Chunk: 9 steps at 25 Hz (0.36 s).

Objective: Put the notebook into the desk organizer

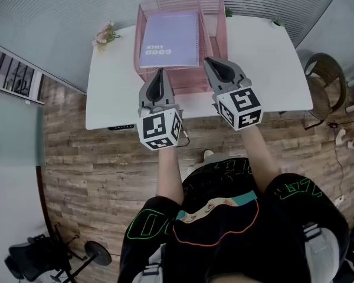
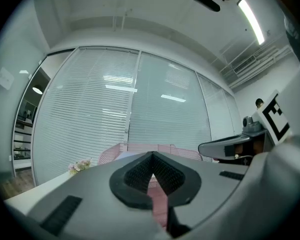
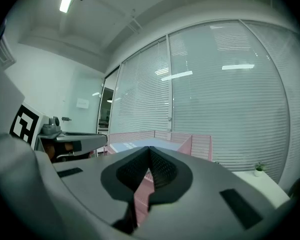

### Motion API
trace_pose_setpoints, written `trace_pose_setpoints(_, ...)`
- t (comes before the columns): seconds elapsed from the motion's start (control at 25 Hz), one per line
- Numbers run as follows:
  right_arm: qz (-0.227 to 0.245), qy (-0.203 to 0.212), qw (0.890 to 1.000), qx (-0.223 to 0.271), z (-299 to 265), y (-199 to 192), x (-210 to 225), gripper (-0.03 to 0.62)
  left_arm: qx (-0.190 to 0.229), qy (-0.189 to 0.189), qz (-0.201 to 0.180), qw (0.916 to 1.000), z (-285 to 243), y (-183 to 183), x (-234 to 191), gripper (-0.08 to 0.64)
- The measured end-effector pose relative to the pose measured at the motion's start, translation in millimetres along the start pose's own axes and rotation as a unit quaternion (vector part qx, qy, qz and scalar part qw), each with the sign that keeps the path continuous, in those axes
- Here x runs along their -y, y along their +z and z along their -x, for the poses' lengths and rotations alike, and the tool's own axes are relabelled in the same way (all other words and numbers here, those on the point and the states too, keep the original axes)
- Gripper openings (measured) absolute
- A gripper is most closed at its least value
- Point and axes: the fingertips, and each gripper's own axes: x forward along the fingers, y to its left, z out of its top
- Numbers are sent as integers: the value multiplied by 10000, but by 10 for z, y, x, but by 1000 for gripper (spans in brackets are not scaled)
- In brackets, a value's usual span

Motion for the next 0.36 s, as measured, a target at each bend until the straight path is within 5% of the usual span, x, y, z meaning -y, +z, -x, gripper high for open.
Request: trace_pose_setpoints(0.36,43,87,9999,-66,-3,-72,12,2,-37,118,32,9999,0,-53,-5,-6)
